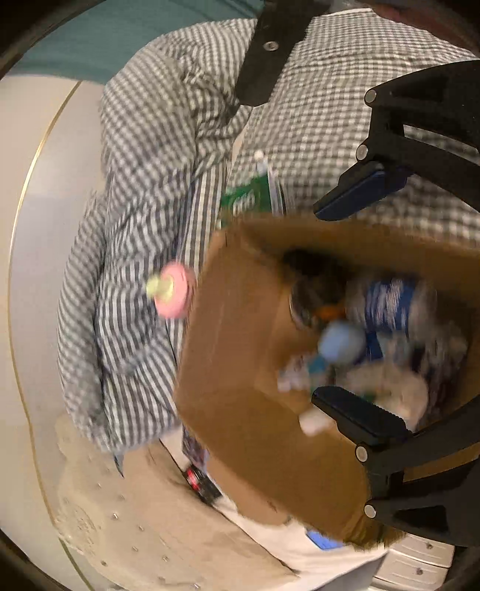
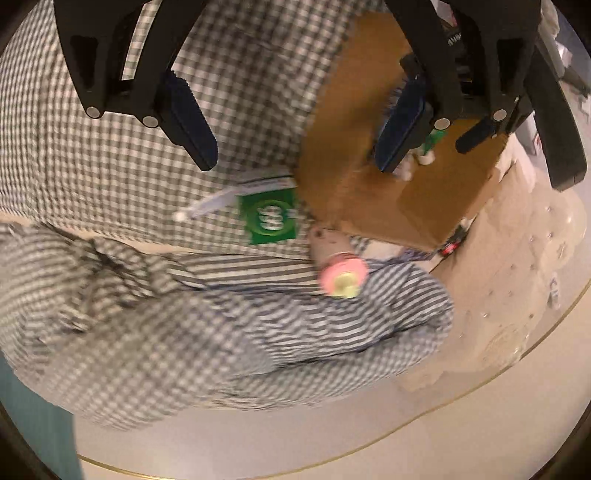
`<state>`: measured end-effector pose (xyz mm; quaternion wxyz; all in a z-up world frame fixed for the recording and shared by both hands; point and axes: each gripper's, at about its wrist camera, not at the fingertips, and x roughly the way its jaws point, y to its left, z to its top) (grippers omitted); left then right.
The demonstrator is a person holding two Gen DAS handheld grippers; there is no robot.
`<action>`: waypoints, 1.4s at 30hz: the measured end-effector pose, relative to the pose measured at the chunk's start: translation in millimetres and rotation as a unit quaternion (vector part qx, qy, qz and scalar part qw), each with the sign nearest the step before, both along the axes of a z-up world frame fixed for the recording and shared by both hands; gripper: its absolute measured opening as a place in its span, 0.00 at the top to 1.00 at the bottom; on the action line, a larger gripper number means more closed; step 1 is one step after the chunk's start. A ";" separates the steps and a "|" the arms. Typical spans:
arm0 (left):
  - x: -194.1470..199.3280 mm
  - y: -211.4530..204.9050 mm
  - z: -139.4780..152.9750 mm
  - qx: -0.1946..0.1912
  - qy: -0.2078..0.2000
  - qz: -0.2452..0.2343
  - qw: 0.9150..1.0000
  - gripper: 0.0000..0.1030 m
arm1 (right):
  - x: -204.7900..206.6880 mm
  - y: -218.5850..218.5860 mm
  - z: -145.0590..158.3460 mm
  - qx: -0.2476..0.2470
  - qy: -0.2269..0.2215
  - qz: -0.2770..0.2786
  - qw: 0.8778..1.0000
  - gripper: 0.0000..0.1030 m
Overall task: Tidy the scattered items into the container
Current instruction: 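Move both grippers back toward the green medicine box and tube, then grasp the green medicine box with the left gripper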
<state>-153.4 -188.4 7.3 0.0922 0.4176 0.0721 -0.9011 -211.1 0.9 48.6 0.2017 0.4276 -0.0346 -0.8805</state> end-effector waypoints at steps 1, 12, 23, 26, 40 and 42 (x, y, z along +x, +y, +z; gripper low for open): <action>-5.3 12.1 0.6 0.000 0.002 -0.008 1.000 0.09 | -1.5 12.5 -0.5 -0.002 -0.001 -0.007 1.000 0.15; -81.5 117.0 -22.8 0.017 -0.006 -0.053 0.998 0.09 | -32.5 147.6 -40.1 -0.029 -0.033 -0.090 0.995 0.15; -150.1 125.4 -72.9 -0.095 -0.042 0.017 0.994 0.01 | -69.4 173.0 -97.0 -0.024 -0.078 -0.099 0.992 0.15; -165.0 132.5 -84.9 -0.143 -0.052 0.021 0.988 0.00 | -77.8 159.8 -106.7 -0.020 -0.083 -0.087 0.993 0.15; -196.5 170.2 -132.4 -0.275 -0.059 0.053 0.958 0.00 | -88.7 163.7 -139.4 -0.008 -0.110 -0.093 0.990 0.15; -198.7 155.3 -140.1 -0.255 -0.078 0.072 0.961 0.00 | -89.0 164.8 -140.1 -0.004 -0.110 -0.091 0.990 0.15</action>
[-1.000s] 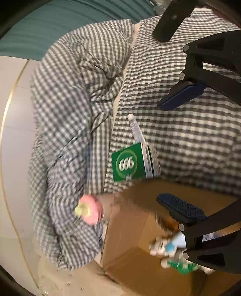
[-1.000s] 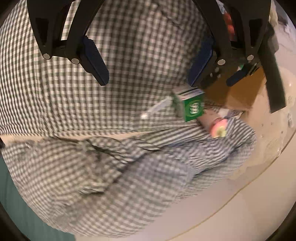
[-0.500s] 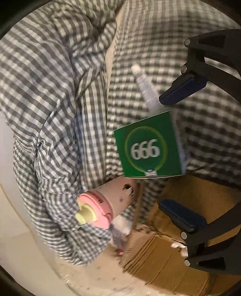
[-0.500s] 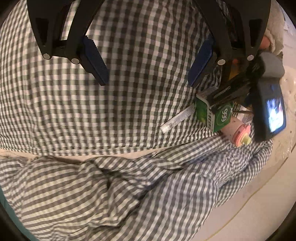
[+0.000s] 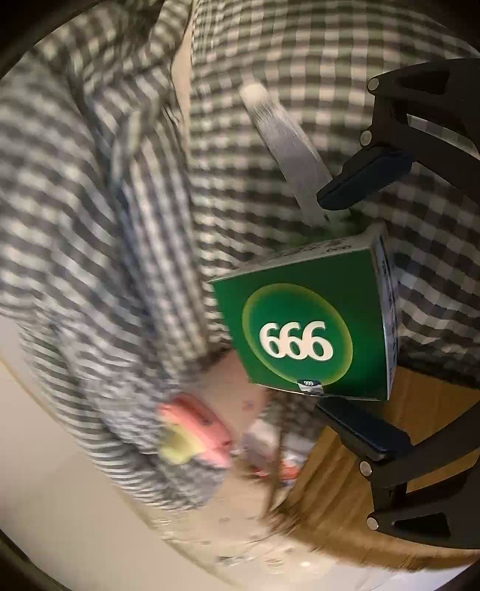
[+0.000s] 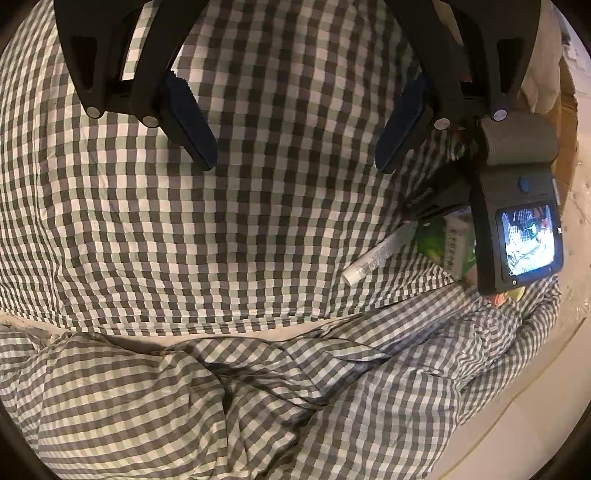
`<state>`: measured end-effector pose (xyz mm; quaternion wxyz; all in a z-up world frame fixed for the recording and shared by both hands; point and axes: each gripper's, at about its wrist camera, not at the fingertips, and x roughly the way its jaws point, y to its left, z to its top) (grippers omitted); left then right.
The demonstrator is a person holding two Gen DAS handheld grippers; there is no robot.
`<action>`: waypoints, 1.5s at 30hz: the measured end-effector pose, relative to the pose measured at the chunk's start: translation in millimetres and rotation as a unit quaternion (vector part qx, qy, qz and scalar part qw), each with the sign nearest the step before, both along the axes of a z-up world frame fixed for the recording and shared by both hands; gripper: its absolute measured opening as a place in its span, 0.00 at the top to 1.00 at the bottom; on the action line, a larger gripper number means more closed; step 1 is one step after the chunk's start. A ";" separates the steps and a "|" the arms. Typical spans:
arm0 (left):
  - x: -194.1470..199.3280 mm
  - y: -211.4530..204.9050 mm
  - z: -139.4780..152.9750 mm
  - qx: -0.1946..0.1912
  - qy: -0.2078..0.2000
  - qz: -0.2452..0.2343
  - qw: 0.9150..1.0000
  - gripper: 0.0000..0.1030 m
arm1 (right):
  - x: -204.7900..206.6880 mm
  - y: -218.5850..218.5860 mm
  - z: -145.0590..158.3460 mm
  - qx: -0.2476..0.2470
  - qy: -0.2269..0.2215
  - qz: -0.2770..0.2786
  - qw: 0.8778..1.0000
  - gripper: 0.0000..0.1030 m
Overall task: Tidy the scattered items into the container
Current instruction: 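Grasp the green medicine box with the left gripper, then grasp the white ointment tube with the right gripper while the left holds the medicine box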
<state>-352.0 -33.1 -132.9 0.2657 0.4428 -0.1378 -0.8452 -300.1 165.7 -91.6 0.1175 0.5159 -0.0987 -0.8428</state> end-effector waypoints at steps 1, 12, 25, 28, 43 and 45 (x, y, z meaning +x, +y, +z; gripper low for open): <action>-0.6 -7.1 -2.2 -0.002 0.000 0.011 1.000 0.00 | -0.8 -0.6 -0.4 0.001 0.000 0.001 1.000 0.15; -15.3 -19.8 -9.0 -0.029 0.005 0.040 0.999 0.00 | -12.7 -45.8 -12.1 0.014 -0.006 0.046 0.999 0.15; 9.6 -14.6 -5.6 -0.037 0.026 -0.041 0.998 0.06 | -32.9 -46.8 -23.8 -0.017 -0.014 0.051 0.998 0.15; 20.5 -12.9 2.1 -0.019 0.038 -0.053 0.998 0.07 | -56.7 -61.5 -29.1 -0.033 -0.022 0.054 0.998 0.15; 76.9 -15.2 12.7 0.054 0.081 -0.068 0.993 0.18 | -143.3 -145.9 -65.9 0.064 -0.058 0.006 0.996 0.26; 75.8 -16.2 10.9 0.047 0.078 -0.065 0.994 0.17 | -137.1 -152.6 -64.4 0.117 -0.048 0.022 0.992 0.47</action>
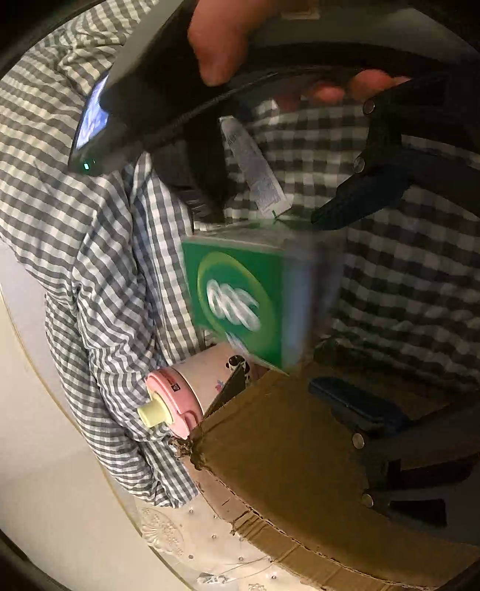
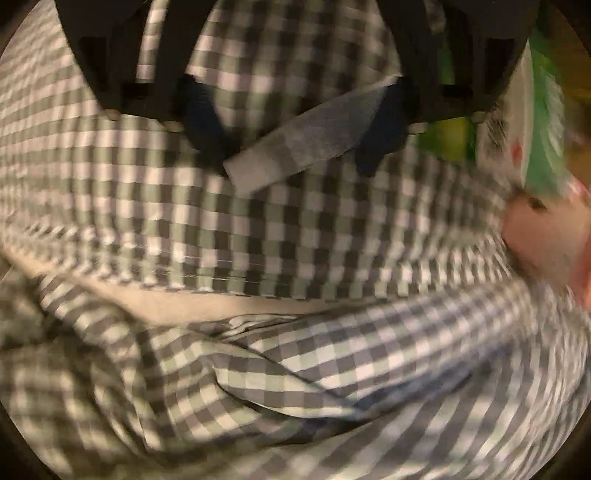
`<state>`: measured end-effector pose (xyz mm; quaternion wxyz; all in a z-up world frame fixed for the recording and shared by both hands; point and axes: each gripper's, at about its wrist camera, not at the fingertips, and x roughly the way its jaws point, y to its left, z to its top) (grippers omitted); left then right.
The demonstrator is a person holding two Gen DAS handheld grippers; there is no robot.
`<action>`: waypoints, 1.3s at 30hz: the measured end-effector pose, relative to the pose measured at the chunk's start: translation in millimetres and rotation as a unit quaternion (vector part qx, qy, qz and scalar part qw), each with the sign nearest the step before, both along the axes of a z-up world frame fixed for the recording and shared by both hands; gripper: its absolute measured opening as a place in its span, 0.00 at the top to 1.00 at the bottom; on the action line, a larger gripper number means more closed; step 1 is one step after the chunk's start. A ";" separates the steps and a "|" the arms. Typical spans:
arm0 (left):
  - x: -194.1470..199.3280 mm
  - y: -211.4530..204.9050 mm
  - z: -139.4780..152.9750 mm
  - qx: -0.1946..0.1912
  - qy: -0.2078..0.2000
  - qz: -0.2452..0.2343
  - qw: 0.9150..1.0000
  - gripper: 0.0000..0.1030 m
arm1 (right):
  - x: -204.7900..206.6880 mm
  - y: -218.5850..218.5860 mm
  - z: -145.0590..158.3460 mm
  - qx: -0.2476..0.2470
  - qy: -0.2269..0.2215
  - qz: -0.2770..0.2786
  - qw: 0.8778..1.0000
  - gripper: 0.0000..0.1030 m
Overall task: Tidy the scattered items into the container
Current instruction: 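Grasp the white ointment tube with the right gripper while the left holds the medicine box, then carry medicine box and ointment tube into the box and open both grippers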
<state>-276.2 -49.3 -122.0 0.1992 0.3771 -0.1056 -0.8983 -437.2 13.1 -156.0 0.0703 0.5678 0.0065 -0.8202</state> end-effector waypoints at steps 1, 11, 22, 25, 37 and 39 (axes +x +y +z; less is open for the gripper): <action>0.3 0.3 -0.3 0.001 0.000 -0.001 1.000 0.16 | 2.3 3.4 0.5 0.002 0.001 0.005 1.000 0.53; -14.1 5.5 -3.7 0.035 0.001 -0.001 0.999 0.01 | 69.4 119.2 49.3 -0.064 0.054 -0.037 0.996 0.77; -64.1 -23.3 -29.5 0.108 -0.028 0.060 0.992 0.00 | 129.8 157.6 84.6 -0.087 0.086 0.003 0.992 0.79; -58.8 -12.6 -28.2 0.094 -0.021 0.042 0.995 0.00 | 138.6 147.7 87.3 -0.086 0.092 0.023 0.992 0.79; -54.0 4.0 -28.5 0.143 -0.046 -0.043 0.988 0.33 | 152.4 151.3 91.2 -0.105 0.095 0.028 0.990 0.79; -43.9 22.1 -28.9 0.140 -0.046 -0.089 0.985 0.32 | 154.0 155.1 91.5 -0.110 0.093 0.025 0.989 0.79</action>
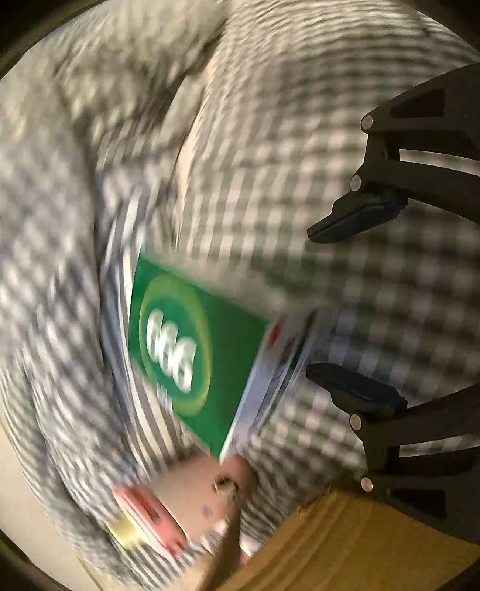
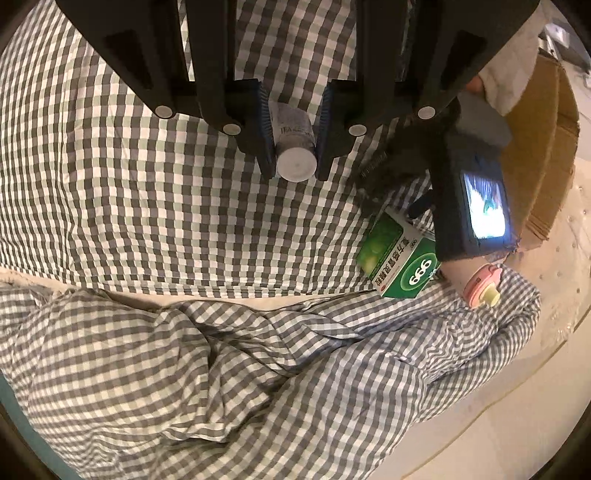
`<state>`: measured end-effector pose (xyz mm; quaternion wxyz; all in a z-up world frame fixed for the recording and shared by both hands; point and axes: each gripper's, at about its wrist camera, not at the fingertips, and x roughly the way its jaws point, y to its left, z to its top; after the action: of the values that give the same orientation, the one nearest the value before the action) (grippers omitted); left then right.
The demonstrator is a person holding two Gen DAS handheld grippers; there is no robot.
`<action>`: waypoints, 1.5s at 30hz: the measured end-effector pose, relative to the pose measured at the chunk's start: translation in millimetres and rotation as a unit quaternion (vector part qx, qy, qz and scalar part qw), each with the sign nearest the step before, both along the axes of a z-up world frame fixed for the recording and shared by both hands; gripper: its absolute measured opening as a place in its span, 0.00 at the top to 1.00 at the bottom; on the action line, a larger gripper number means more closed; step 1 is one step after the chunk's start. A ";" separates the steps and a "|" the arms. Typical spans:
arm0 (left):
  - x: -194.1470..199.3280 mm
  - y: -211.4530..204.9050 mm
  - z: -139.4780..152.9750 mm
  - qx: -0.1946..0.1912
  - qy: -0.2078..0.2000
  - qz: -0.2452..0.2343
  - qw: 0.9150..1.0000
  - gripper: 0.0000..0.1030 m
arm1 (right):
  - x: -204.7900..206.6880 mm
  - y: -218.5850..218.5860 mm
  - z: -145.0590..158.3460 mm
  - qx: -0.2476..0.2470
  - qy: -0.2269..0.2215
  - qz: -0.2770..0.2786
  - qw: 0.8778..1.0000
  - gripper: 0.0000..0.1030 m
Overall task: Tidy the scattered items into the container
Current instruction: 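Carry medicine box and ointment tube into the box and open both grippers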
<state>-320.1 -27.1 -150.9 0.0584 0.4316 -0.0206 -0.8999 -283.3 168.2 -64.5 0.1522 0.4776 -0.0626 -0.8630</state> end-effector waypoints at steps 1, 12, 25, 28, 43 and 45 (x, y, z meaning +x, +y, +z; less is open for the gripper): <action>5.4 7.4 2.0 -0.015 0.010 -0.011 1.000 0.31 | 0.9 0.8 0.1 -0.001 -0.001 0.002 1.000 0.79; -12.8 -22.9 53.1 -0.014 0.067 -0.022 0.997 0.00 | 6.9 8.8 -0.1 -0.019 -0.006 0.000 1.000 0.79; -52.8 -49.8 9.9 0.021 -0.013 0.004 1.000 0.00 | 6.4 12.2 -4.8 -0.038 -0.009 0.000 0.999 0.79; -55.4 -51.5 -2.9 0.026 -0.034 0.011 0.999 0.03 | 6.9 11.5 -4.3 -0.036 -0.009 0.002 0.999 0.79; 40.3 6.7 94.4 -0.012 0.023 -0.005 1.000 0.20 | 43.5 2.5 44.7 -0.007 0.013 0.001 1.000 0.79; 59.3 5.8 109.8 0.002 0.025 0.001 1.000 0.20 | 55.7 2.3 59.9 0.001 0.019 -0.003 1.000 0.79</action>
<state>-260.9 -21.4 -41.1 0.0584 0.4090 -0.0169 -0.9105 -227.5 170.5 -4.6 0.1504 0.4610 -0.0607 -0.8725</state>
